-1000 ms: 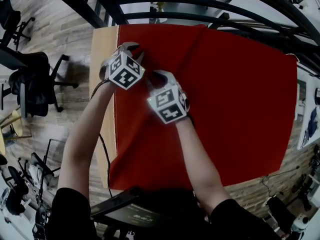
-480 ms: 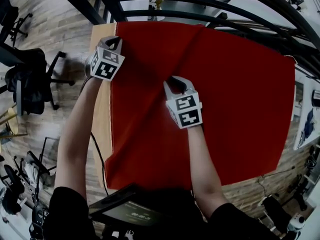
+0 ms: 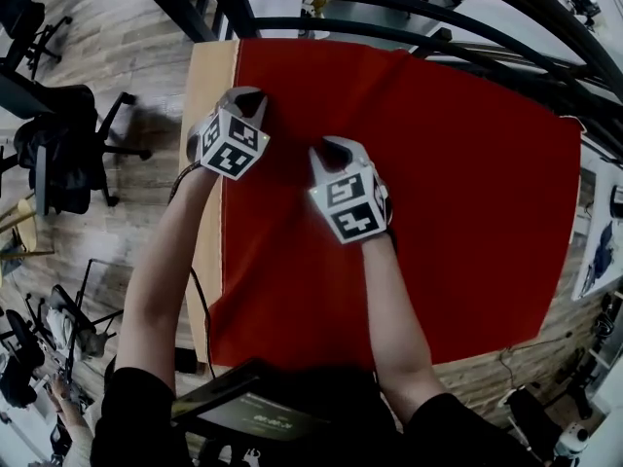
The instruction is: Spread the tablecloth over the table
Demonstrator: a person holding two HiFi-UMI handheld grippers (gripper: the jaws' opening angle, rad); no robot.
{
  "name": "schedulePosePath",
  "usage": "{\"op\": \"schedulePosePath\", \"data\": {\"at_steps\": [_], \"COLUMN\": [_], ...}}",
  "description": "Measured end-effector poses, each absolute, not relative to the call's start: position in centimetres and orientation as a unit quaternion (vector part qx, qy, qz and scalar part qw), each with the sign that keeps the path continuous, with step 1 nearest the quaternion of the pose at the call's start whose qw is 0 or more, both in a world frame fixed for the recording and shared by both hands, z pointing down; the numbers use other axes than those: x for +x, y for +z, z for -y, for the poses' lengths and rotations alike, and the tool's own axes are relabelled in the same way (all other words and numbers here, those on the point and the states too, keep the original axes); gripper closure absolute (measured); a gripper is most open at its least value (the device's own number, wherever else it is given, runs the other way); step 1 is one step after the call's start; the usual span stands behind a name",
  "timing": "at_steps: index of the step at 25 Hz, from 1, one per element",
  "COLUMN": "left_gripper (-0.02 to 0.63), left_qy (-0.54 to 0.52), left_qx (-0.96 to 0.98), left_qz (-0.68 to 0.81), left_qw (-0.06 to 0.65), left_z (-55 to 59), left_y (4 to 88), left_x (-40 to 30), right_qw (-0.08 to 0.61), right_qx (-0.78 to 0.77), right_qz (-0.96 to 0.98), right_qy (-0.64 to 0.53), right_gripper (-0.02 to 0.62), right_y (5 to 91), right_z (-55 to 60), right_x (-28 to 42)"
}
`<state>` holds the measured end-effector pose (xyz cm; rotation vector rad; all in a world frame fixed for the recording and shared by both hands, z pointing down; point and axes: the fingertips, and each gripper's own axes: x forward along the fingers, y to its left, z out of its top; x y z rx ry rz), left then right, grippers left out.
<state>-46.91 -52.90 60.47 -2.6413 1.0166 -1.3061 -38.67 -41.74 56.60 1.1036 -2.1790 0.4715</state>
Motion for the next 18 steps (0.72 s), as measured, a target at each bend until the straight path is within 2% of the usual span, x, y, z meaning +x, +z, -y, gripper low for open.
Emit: {"op": "schedulePosePath", "data": {"at_steps": [3,6,8,14,16,18], "left_gripper": [0.600,0.600,0.598,0.598,0.598,0.598], "left_qy": [-0.411,-0.398,-0.402,-0.361,-0.363,-0.382], "left_qx": [-0.838,-0.838,-0.834,-0.841,-0.849,-0.847], "left_qz": [-0.358,-0.370,-0.372,-0.401,-0.382,-0.366], "left_qw": [0.009,-0.048,-0.059,-0.035,-0.032,-0.045], "left_z": [54.2,56.0,56.4,53.7,50.8,47.8], "left_y": [60.5,60.2,60.0,57.1,56.6,57.9], "left_x": [-49.4,-51.7,-52.1,-50.9,-49.9,-49.9], "right_qw": [0.323,0.324,0.314,0.261,0.284,0.336], "right_qx": [0.454,0.475,0.475,0.407,0.386,0.358], "right_qz": [0.808,0.790,0.789,0.851,0.855,0.853], "right_qy": [0.189,0.214,0.229,0.206,0.199,0.178], "right_gripper": [0.528,0.528,0.528,0.528,0.528,0.528], "right_y": [56.7,57.9,58.5,56.2,57.2,59.1], "right_z": [39.8,38.0,37.4,38.7,39.9,40.8], "right_x": [-34.6,-31.5,-31.2,-38.5,-40.8,-42.9]}}
